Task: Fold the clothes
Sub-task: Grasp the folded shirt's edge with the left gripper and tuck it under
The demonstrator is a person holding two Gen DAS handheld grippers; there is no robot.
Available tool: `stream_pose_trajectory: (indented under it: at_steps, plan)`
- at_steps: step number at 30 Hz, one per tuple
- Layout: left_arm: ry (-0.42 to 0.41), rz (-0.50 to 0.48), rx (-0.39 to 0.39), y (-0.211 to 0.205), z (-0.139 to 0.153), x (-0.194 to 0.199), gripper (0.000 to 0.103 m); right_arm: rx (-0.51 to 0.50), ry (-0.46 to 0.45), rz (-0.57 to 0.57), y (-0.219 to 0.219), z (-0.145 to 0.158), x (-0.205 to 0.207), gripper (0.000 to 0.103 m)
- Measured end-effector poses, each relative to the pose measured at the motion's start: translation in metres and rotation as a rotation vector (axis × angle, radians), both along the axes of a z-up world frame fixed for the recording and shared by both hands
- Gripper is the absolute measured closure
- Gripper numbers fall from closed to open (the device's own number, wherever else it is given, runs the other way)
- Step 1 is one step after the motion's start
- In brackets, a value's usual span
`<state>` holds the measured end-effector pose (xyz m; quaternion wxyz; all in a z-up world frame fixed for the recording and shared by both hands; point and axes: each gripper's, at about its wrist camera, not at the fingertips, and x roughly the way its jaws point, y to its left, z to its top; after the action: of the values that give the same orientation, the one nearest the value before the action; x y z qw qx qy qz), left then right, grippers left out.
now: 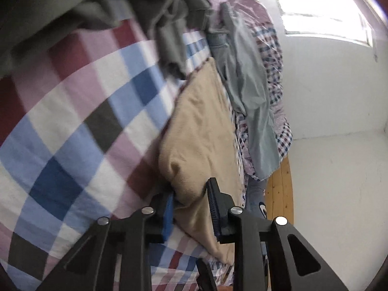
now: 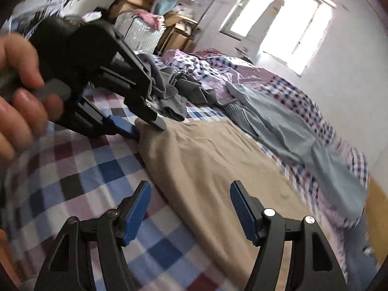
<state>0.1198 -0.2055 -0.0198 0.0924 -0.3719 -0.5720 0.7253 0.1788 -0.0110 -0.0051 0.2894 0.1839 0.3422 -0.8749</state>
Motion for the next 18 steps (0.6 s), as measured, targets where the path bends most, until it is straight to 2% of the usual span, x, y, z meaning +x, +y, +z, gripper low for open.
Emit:
stream_pose_trajectory:
  at_steps: [3,18]
  plan:
    - [0.001,0.002,0.009,-0.002,0.000,0.003,0.090,0.037,0.025,0.021,-0.010,-0.006,-0.002,0.032]
    - [0.032,-0.009,0.074,-0.005,-0.001,0.006,0.093,0.151,0.106,0.078,-0.043,-0.024,-0.014,0.033]
